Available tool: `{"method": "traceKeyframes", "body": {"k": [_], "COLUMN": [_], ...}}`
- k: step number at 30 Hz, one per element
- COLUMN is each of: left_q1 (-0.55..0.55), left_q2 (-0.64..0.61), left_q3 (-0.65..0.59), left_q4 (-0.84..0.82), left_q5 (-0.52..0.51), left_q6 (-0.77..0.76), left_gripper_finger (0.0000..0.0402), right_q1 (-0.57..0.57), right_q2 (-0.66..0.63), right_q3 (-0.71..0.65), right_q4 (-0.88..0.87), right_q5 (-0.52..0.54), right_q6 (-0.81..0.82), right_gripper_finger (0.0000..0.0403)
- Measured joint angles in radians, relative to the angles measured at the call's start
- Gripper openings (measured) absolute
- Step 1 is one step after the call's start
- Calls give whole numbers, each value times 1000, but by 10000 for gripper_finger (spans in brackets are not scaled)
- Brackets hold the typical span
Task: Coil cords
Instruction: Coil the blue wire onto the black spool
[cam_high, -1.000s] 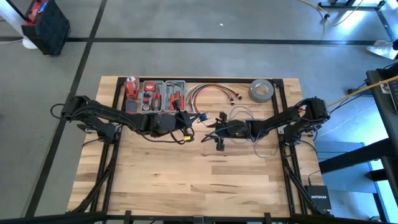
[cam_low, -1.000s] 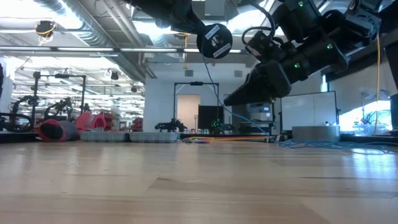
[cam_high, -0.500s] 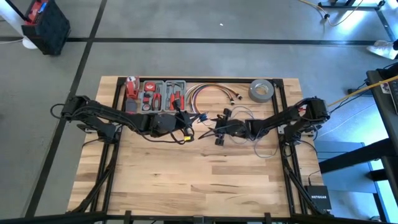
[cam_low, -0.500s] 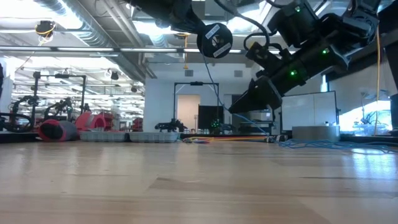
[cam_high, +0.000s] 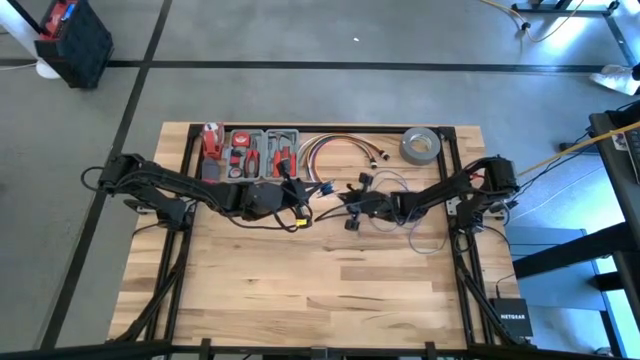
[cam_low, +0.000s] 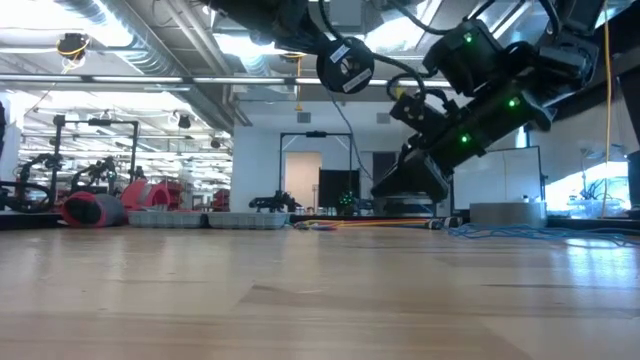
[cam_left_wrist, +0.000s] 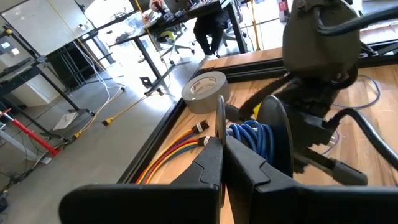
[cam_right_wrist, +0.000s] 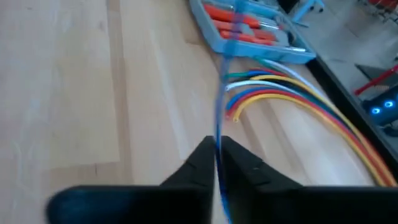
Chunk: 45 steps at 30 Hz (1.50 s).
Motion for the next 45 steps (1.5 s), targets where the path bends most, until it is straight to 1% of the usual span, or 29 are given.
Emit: {"method": "traceKeyframes", "body": {"k": [2, 4, 8, 13, 19, 22, 24, 28, 33, 36, 42, 45], "left_q1": [0, 0, -1, -1, 21, 31, 37, 47, 38, 37, 40, 44], "left_q2": [0, 0, 0, 1, 1, 1, 1, 19, 75, 100, 157, 170], "left_q3": [0, 0, 0, 0, 0, 0, 0, 0, 0, 4, 52, 62], "left_q4": [-3, -8, -56, -90, -139, -155, -167, -164, -35, 22, 41, 61], "left_q5": [0, 0, 0, 0, -1, -16, -30, -31, -31, -31, -31, -32], "left_q6": [-1, -1, 8, 40, 39, 37, 36, 30, 87, 90, 64, 36], "left_gripper_finger": [0, 0, 0, 0, 0, 0, 0, 0, 0, 0, 0, 0], "right_q1": [1, 1, 1, 1, 18, 53, 76, 110, 128, 127, 126, 126], "right_q2": [-18, -39, -114, -213, -318, -352, -366, -370, -349, -316, -230, -199], "right_q3": [0, 0, 0, 0, 0, 0, 0, 0, 0, 1, 1, 22], "right_q4": [-3, -23, -96, -186, -226, -204, -155, -19, 92, 151, 262, 268], "right_q5": [1, 15, 62, 142, 110, 86, 65, 12, -41, -85, -109, -134], "right_q6": [-10, -4, 33, 93, 153, 153, 153, 153, 178, 182, 201, 201], "right_gripper_finger": [9, 14, 6, 9, 7, 5, 4, 6, 3, 5, 7, 8]}}
